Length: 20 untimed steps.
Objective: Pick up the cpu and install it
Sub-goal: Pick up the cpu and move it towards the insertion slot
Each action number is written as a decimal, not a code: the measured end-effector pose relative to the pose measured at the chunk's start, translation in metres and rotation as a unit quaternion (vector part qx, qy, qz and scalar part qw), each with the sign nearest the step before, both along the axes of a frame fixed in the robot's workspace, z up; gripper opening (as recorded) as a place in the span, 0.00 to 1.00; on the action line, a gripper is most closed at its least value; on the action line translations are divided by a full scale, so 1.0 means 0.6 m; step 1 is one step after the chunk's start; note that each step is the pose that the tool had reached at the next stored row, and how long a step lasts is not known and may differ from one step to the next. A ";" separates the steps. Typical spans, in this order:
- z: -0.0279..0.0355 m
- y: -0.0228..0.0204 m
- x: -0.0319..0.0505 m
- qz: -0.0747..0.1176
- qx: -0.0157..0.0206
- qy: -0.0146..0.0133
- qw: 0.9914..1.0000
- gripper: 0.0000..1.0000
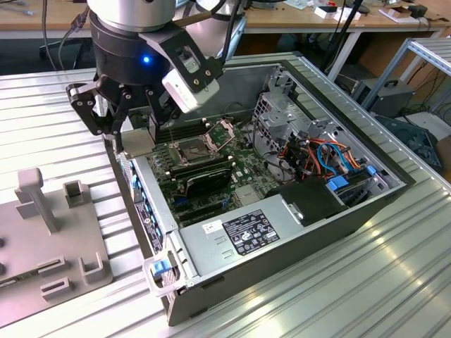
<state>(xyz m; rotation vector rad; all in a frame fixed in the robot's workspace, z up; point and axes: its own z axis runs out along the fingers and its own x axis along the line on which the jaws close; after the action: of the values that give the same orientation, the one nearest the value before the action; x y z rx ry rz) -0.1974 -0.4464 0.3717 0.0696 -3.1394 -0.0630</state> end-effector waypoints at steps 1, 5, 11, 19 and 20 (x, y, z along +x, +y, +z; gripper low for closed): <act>0.000 0.0000 0.002 0.000 0.000 0.000 1.000 0.55; 0.000 0.0000 0.007 0.000 0.000 0.000 1.000 0.55; 0.000 0.0000 0.021 0.000 0.000 0.000 1.000 0.55; -0.001 -0.0001 0.032 0.000 0.000 0.000 1.000 0.55; -0.001 0.0000 0.033 0.000 0.000 0.000 1.000 0.55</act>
<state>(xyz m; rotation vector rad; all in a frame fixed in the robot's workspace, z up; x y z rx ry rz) -0.1776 -0.4464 0.3714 0.0696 -3.1393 -0.0629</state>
